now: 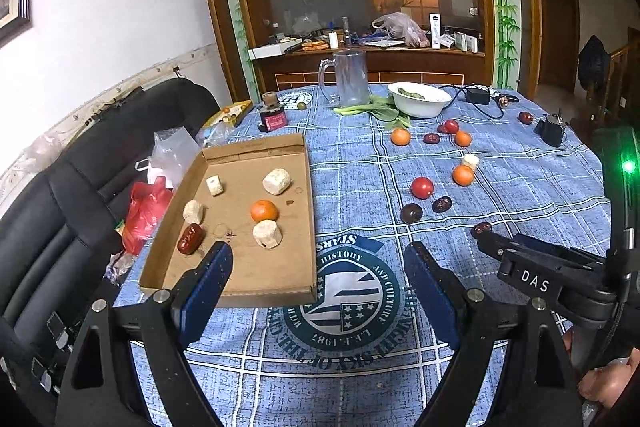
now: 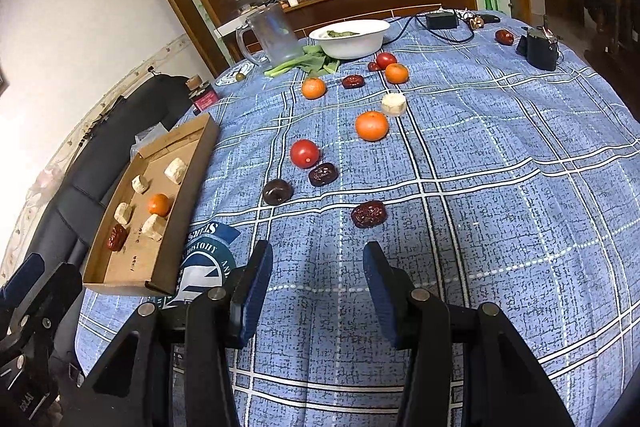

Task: Organize fruits
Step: 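Withdraw both open grippers from the tray toward the remaining fruit, then grasp a red tomato with the left gripper while the right gripper grasps a tangerine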

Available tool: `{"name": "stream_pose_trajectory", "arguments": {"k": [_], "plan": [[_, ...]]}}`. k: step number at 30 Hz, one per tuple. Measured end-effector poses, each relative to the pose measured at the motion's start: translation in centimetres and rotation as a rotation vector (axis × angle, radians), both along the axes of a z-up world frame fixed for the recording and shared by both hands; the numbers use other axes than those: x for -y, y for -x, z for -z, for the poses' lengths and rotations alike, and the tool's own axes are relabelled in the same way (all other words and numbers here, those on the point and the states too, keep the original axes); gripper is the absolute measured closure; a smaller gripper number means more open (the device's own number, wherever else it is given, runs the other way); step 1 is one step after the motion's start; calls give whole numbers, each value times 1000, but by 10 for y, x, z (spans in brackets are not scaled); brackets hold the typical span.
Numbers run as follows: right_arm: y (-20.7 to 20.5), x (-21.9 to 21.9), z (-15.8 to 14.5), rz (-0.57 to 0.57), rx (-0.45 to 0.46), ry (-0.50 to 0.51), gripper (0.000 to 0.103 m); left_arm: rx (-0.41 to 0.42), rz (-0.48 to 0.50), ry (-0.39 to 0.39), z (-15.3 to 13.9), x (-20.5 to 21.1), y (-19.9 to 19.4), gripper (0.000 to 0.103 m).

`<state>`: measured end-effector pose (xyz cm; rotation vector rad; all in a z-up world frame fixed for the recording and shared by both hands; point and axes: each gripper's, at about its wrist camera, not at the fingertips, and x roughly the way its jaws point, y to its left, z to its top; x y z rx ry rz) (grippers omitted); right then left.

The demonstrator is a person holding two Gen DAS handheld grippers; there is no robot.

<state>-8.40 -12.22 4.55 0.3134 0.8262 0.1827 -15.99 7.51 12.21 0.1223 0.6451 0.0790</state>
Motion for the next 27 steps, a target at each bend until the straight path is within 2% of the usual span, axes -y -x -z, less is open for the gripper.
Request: {"name": "stream_pose_trajectory", "arguments": {"k": [10,18,25,27], "plan": [[-5,-2,7,-7,-16,12,52,-36,11,17,9,-2,-10,16],[-17,18,8,25,-40,5,52,-69,25,43,15,-6,-28,16],[-37,54,-3,81,-52,44,53,-109,62,113,19,-14,-57,16],[-45,60,-4,81,-63,55,53,-131,95,141,22,-11,-68,20]]}}
